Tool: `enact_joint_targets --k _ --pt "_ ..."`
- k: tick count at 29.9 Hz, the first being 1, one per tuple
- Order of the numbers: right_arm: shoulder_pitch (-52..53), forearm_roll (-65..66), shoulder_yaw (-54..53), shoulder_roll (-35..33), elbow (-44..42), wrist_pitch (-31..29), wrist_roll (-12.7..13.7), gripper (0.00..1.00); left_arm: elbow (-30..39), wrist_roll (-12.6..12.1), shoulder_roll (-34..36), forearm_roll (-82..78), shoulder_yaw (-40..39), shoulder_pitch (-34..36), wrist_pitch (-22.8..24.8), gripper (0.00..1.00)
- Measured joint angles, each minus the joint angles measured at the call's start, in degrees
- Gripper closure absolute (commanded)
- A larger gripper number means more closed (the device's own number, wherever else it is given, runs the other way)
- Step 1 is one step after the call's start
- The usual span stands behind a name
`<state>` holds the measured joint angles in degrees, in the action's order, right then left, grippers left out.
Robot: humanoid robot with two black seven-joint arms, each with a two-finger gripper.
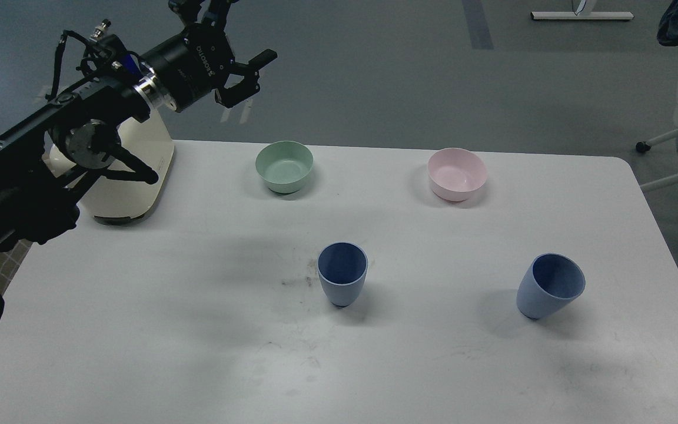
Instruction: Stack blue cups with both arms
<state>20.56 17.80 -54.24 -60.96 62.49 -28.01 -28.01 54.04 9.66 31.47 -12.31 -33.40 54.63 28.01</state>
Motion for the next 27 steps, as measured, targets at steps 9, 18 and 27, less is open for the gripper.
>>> enact_joint_targets --k 9,18,27 --pt "-1.28 15.49 0.43 -4.61 3.5 0.0 0.0 0.0 0.34 -0.04 -0.01 -0.1 -0.01 -0.71 0.0 0.02" --pt "-1.77 36.55 0.84 -8.55 10.92 0.0 0.0 0.0 0.53 -0.07 -0.08 -0.51 -0.08 -0.86 0.0 0.02" --pt "-4.43 63.0 0.99 -10.74 18.46 0.01 0.0 0.0 0.63 -0.13 -0.29 -0.79 0.08 -1.5 0.0 0.02"
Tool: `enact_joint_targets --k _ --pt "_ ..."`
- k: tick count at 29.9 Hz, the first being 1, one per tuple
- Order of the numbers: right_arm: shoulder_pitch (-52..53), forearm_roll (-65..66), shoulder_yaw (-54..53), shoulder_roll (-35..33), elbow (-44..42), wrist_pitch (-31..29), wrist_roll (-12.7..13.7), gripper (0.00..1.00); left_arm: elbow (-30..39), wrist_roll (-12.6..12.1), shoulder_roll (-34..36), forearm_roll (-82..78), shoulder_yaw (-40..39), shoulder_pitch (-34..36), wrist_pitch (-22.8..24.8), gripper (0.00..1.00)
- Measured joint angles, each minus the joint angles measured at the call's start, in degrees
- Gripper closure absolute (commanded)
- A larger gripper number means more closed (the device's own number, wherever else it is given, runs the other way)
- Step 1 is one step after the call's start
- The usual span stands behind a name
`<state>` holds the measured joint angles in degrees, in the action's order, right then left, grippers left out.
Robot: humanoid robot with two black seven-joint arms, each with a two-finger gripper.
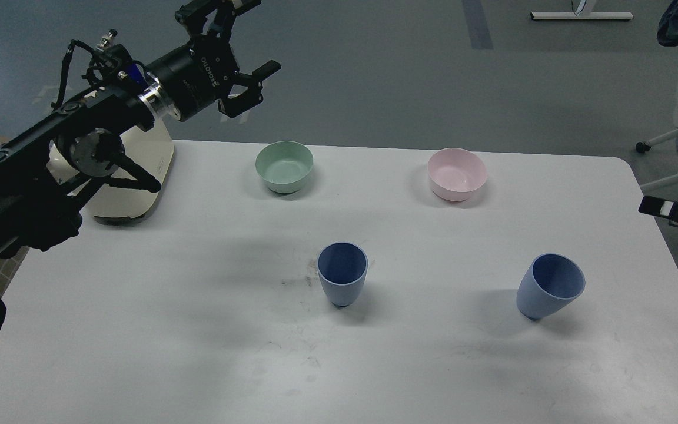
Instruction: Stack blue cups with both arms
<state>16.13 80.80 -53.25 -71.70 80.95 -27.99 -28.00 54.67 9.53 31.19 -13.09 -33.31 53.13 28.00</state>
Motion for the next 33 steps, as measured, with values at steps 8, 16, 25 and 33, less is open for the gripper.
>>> enact_joint_targets --k 8,16,25,33 --pt "-1.42 16.86 0.89 0.05 1.45 0.0 0.0 0.0 0.0 -0.03 -1.12 -0.09 0.01 -0.97 0.0 0.02" --pt "-0.97 18.7 3.12 3.85 1.32 0.0 0.0 0.03 -0.02 -0.04 -3.12 -0.2 -0.15 -2.2 0.0 0.02" --pt "-0.08 18.45 3.25 8.42 -0.47 0.0 0.0 0.03 -0.1 -0.12 -3.93 -0.27 -0.18 -2.47 0.0 0.02" --pt "7.88 18.45 6.66 10.25 -3.48 0.0 0.0 0.02 -0.1 -0.12 -3.71 -0.27 -0.18 -2.71 0.0 0.02"
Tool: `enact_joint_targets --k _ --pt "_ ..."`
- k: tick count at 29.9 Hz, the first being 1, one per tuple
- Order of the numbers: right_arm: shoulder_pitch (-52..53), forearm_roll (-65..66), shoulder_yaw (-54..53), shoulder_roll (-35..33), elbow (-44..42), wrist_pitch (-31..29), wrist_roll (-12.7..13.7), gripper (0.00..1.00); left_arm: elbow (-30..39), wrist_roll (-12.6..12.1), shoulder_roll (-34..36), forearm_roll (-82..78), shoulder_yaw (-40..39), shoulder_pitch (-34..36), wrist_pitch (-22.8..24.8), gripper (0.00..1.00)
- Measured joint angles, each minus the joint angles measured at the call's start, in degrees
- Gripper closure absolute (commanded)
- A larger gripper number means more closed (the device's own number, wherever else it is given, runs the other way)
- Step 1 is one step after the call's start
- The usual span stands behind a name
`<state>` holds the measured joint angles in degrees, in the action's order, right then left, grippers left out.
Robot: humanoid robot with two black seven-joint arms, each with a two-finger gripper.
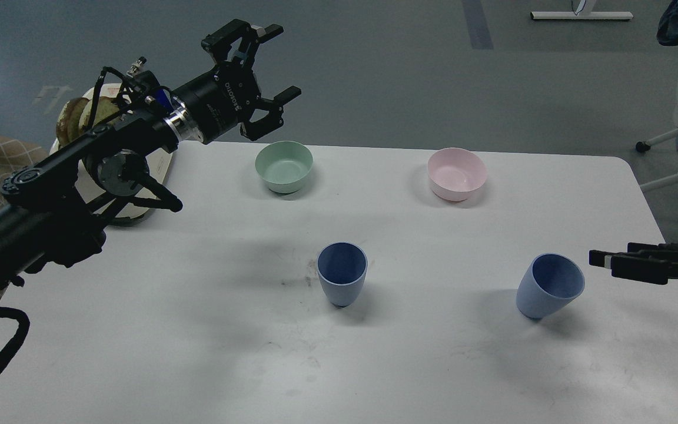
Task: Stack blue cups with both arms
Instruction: 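Reach the right gripper to the other blue cup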
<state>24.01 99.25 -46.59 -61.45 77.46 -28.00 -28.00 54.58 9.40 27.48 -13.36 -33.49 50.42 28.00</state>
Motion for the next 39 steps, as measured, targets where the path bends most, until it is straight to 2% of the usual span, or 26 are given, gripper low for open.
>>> enact_joint_targets --k 7,21,27,39 --pt "14.0 0.06 11.75 1.58 -3.5 0.0 0.0 0.02 0.0 0.0 0.21 0.0 -0.09 -0.57 0.01 0.02" --pt "40.03 0.19 40.64 4.07 -3.55 0.0 0.0 0.01 0.02 -0.08 -1.04 0.0 -0.09 -1.32 0.0 0.02" --pt "42.3 1.1 46.79 3.82 -2.55 0.0 0.0 0.01 0.02 -0.08 -0.7 0.0 -0.09 -1.32 0.0 0.02" --pt "41.35 1.65 49.12 4.4 -2.49 0.0 0.0 0.02 0.11 -0.08 -0.45 0.0 -0.09 -1.32 0.0 0.02"
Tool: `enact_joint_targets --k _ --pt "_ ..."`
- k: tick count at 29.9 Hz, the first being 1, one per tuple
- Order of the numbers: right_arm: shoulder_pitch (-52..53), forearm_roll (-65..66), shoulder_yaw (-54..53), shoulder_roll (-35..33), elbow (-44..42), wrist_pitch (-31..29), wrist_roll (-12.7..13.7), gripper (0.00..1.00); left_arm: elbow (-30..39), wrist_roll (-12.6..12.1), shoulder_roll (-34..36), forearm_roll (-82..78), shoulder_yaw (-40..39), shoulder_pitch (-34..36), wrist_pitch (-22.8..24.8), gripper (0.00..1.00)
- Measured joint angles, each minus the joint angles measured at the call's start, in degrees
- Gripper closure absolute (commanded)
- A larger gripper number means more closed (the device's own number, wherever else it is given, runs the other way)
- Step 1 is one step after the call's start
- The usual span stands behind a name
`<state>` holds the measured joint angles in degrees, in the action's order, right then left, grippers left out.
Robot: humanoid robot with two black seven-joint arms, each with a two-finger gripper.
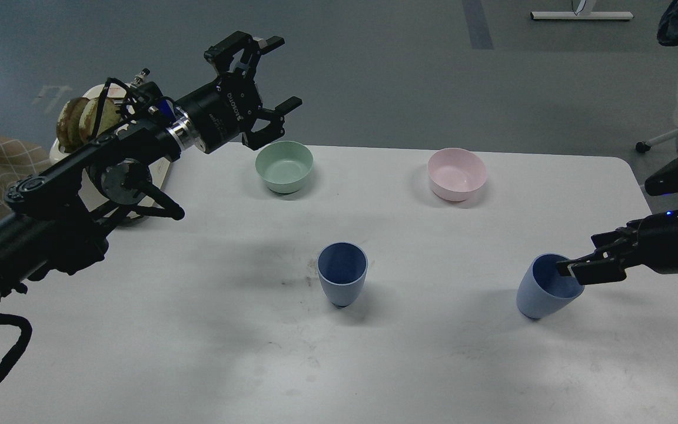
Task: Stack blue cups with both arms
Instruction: 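Reach the right gripper to the other blue cup, then grasp the blue cup rim with the right gripper and lift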
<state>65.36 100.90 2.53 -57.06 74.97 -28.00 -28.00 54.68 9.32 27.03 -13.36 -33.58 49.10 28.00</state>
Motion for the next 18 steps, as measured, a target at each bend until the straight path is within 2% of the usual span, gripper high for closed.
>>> enact_joint_targets --k 4,10,12,13,14,16,18 --pt "-0.73 0.0 0.02 0.4 -0.01 0.0 0.0 0.06 0.0 0.0 0.09 0.0 0.0 -0.03 0.0 0.02" --pt "-1.63 0.01 0.02 1.13 -0.18 0.0 0.0 0.19 0.0 0.0 0.21 0.0 -0.25 -0.23 0.0 0.02" --pt "-1.85 0.01 0.02 1.25 -0.3 0.0 0.0 0.34 -0.01 0.0 0.29 0.0 -0.57 -0.49 0.0 0.02" --pt "-2.02 0.01 0.02 1.35 -0.39 0.0 0.0 0.38 -0.01 0.0 0.29 0.0 -0.79 -0.63 0.0 0.02" --pt "-2.19 0.01 0.02 1.62 -0.47 0.0 0.0 0.47 -0.01 0.0 0.31 0.0 -0.99 -0.72 0.0 0.02" --pt "-2.48 0.01 0.07 2.31 -0.58 0.0 0.0 0.57 -0.01 0.0 0.31 0.0 -1.17 -0.87 0.0 0.02" --pt "-2.64 0.03 0.21 2.85 -0.78 0.0 0.0 0.73 -0.01 0.0 0.31 0.0 -1.23 -1.1 0.0 0.02"
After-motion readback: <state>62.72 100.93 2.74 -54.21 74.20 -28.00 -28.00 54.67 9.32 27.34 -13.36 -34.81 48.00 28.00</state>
